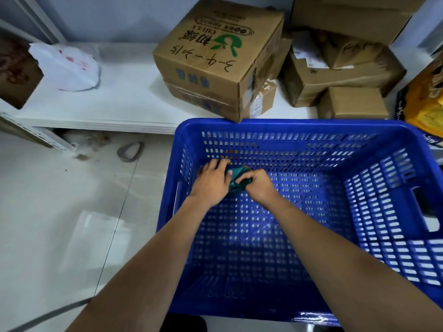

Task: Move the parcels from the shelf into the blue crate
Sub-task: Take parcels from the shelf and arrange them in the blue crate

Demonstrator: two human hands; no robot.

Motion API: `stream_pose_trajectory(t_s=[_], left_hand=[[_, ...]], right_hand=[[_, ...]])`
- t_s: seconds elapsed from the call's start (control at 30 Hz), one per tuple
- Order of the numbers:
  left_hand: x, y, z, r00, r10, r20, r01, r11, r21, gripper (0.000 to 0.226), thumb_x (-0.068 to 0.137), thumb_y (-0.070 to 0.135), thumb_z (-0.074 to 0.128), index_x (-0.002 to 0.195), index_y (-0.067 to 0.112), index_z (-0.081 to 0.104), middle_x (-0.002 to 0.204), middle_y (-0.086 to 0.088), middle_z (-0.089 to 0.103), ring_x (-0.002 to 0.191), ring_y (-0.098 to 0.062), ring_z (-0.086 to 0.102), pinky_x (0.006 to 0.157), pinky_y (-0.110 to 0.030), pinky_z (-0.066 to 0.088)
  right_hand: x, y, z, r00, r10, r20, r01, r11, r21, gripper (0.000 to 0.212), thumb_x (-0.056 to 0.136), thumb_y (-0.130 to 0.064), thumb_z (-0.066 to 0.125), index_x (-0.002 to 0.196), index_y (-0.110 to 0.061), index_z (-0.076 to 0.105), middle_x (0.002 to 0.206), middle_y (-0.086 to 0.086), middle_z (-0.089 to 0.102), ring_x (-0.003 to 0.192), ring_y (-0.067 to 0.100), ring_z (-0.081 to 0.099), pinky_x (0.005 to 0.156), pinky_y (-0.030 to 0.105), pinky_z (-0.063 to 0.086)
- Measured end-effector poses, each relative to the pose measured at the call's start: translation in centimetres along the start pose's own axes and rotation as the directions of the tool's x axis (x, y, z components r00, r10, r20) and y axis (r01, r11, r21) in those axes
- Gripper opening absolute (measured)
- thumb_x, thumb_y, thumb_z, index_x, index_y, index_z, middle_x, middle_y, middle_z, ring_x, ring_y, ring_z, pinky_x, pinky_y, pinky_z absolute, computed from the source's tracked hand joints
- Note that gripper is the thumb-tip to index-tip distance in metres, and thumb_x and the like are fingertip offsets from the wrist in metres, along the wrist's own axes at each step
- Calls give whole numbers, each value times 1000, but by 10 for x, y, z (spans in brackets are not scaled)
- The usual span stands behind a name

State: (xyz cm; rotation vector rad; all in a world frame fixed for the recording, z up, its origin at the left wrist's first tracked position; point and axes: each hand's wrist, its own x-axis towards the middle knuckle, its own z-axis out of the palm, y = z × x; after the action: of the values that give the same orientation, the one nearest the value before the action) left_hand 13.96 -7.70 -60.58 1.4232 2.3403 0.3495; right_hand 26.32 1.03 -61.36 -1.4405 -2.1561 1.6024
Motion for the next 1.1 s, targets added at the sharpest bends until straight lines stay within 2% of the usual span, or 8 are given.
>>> stream_pose_trajectory(t_s=[0.17,0.27,0.4,0.53,0.63,0.8,0.9,1.1], left_hand=[[6,-11,29,982,-55,180,39,995,90,56,103,52,16,151,24,21,140,-8,34,138,-30,25,116,-57,14],[6,-16,37,981,-66,182,40,989,143,58,101,55,21,150,24,19,136,-9,32,130,-31,29,111,-54,23],[12,-15,37,986,-85,146,64,988,142,55,100,51,34,144,19,25,135,-11,32,125,-32,32,104,-51,34],[19,-6,41,983,-103,153,97,994,50,53,99,23,39,147,12,19,137,-9,25,126,-30,27,108,-46,32],[26,-11,45,993,-93,66,89,995,53,44,101,24,39,141,8,30,135,-10,33,121,-28,31,105,-41,34],[32,-27,48,1000,-3,14,1,995,103,50,97,40,51,131,6,40,126,-11,41,112,-30,37,98,-40,34],[29,-30,50,998,-15,-57,9,995,-103,35,103,32,37,126,7,45,121,-10,42,108,-27,38,96,-41,34],[31,-15,57,926,-347,-152,221,821,-526,33,107,26,27,105,6,53,112,-15,54,108,-29,48,102,-46,37]], right_hand=[[2,0,-5,999,-5,52,6,1000,-18,40,84,22,45,99,-1,74,99,14,70,74,18,60,61,22,48],[5,3,-8,999,19,35,-22,994,109,48,82,18,42,98,-16,72,101,14,68,55,18,48,44,29,41],[9,-7,1,881,-308,-358,239,945,-225,25,90,3,45,95,-13,65,100,5,66,85,21,59,73,32,48],[26,-11,29,903,-426,-48,313,732,-605,30,103,-28,31,117,-15,54,117,8,59,110,27,53,96,39,42],[41,2,39,933,-348,-87,202,710,-675,44,105,-38,19,120,-14,54,121,9,61,117,28,53,100,42,40],[56,16,41,951,-221,-217,132,924,-360,52,106,-41,20,99,-6,59,100,10,57,91,28,58,69,32,43],[62,18,41,943,-55,-327,40,998,-52,52,106,-42,24,73,-12,51,67,4,51,64,24,51,61,30,36],[68,22,46,874,341,-346,-159,873,460,54,102,-50,31,66,-13,46,68,5,50,65,23,47,65,34,38]])
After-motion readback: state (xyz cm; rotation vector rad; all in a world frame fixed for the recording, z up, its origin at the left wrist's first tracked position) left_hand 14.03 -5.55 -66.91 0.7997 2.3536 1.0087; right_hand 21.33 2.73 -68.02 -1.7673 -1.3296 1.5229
